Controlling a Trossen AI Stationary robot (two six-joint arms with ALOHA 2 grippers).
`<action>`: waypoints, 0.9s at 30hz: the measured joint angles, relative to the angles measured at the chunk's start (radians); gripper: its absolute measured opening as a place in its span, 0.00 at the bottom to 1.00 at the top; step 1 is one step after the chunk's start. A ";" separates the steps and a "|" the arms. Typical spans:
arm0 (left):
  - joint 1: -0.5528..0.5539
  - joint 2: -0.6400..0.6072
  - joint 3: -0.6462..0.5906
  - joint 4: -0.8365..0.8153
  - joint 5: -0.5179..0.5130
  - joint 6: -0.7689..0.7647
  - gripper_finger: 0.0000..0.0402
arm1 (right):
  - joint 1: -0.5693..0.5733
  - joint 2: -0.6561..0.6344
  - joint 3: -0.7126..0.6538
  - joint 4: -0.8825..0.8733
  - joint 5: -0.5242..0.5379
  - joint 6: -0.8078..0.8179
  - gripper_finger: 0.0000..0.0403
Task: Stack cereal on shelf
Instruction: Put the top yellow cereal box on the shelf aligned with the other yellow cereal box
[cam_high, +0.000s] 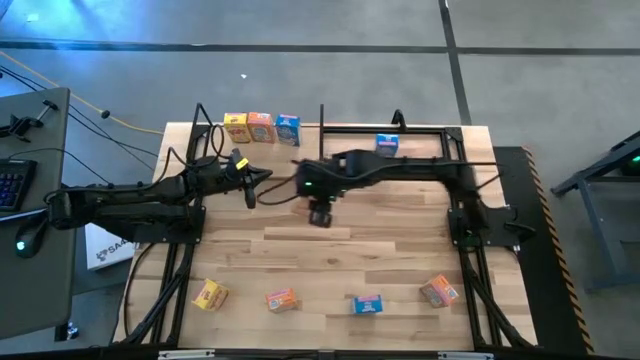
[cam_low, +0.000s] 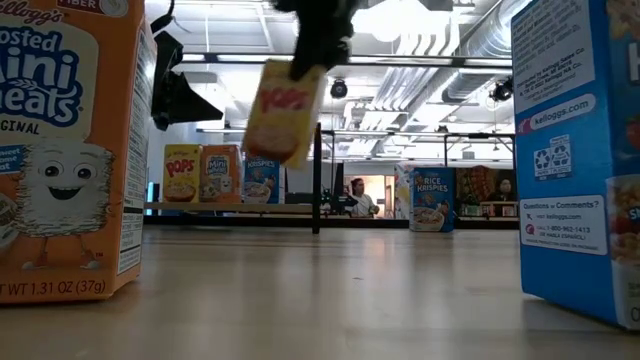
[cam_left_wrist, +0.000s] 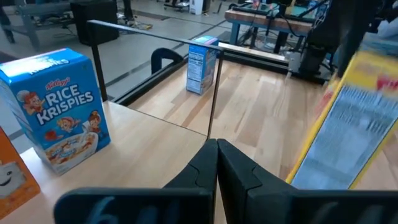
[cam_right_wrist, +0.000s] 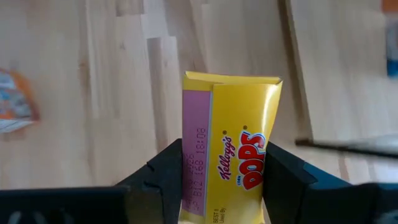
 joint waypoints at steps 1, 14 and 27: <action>0.000 0.000 0.000 -0.002 0.000 0.002 0.00 | -0.006 0.036 0.035 -0.004 -0.002 -0.026 0.38; 0.000 0.000 0.000 -0.054 0.019 0.004 0.00 | -0.077 0.281 0.197 0.046 -0.073 -0.176 0.38; -0.001 0.000 0.000 -0.080 0.108 0.008 0.05 | -0.075 0.291 0.197 0.120 -0.098 -0.288 0.58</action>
